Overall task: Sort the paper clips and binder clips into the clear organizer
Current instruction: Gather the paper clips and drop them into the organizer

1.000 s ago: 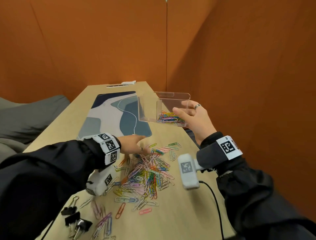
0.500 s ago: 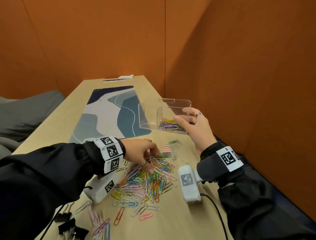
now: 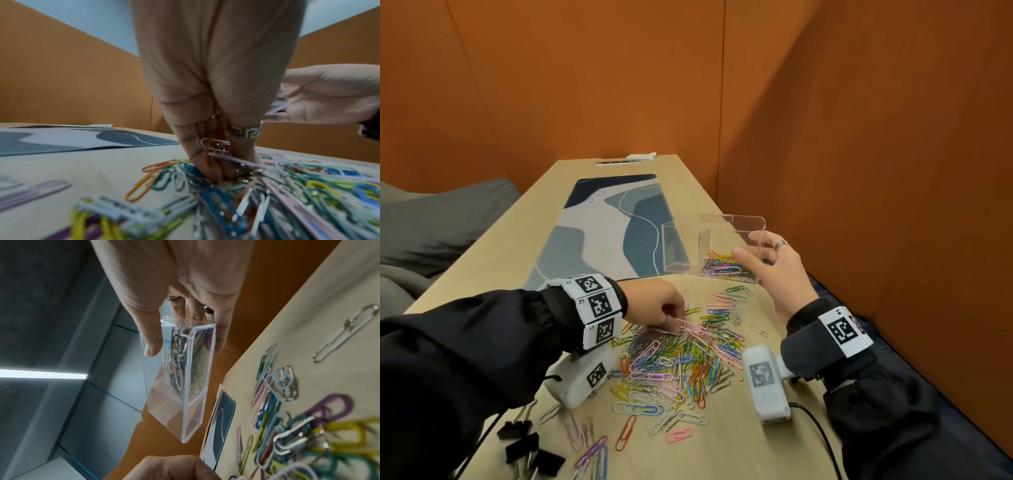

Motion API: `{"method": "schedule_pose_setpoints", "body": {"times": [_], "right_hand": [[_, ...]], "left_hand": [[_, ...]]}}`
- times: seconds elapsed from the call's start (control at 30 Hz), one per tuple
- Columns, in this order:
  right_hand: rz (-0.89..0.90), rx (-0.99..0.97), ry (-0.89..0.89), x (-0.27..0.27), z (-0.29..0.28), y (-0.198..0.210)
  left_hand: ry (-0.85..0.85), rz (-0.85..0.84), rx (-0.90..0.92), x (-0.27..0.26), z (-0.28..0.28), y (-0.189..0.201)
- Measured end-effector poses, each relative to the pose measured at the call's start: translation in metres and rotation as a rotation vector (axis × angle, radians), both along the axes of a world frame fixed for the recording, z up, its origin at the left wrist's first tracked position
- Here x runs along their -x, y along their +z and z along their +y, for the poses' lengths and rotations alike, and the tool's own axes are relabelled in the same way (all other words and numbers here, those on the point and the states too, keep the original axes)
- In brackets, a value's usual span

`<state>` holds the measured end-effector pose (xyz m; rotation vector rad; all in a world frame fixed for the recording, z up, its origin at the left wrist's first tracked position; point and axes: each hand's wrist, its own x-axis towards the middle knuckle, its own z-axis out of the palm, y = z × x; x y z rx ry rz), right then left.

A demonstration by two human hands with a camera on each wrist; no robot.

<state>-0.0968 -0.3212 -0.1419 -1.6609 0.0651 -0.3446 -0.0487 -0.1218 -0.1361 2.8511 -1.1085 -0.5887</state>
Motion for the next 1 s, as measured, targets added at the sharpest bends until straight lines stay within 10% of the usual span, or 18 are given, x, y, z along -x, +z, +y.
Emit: {"method": "schedule_pose_setpoints", "body": {"times": [0.67, 1.0], "right_hand": [[0.077, -0.063, 0.191, 0.002, 0.005, -0.005], [0.028, -0.091, 0.254, 0.006, 0.010, -0.003]], "left_hand": [[0.117, -0.084, 0.607, -0.012, 0.007, 0.114], [0.047, -0.146, 0.608, -0.004, -0.036, 0.088]]}}
